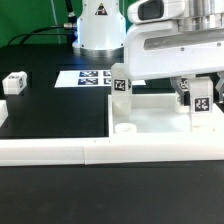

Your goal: Assemble square table

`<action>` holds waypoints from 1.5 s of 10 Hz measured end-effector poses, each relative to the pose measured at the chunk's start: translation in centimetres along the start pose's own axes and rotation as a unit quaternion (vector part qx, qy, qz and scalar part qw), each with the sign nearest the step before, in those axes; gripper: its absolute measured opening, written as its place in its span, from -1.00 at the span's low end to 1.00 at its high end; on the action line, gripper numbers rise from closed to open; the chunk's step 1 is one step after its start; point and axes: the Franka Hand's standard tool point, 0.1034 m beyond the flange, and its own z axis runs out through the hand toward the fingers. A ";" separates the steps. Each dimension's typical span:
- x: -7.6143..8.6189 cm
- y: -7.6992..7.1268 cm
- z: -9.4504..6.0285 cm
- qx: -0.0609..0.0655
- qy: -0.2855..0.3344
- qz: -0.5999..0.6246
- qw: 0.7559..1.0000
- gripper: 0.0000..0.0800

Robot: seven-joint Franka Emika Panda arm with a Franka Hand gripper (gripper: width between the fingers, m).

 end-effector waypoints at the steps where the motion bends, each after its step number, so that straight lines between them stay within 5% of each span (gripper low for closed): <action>1: 0.0 0.0 0.0 0.001 0.000 0.022 1.000 -0.28; 3: -0.1 0.0 0.1 0.008 0.003 0.149 0.989 -0.28; 8: -0.6 -0.6 0.5 0.031 -0.006 0.527 0.849 -0.28; 10: -0.6 -0.6 0.5 0.034 -0.011 0.571 0.820 -0.28; 11: -0.6 -0.6 0.5 0.034 -0.011 0.561 0.827 -0.28; 12: -0.6 -0.6 0.5 0.034 -0.011 0.557 0.830 -0.07; 13: -0.7 -0.6 0.5 0.034 -0.008 0.493 0.869 0.27; 14: -0.8 -0.7 0.4 0.025 -0.011 0.408 0.913 0.27; 15: -0.8 -0.7 0.4 0.026 -0.009 0.380 0.925 0.56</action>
Offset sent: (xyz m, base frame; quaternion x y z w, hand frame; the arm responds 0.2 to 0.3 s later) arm -0.0018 -0.0005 0.0008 0.0300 0.0707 0.5446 0.8352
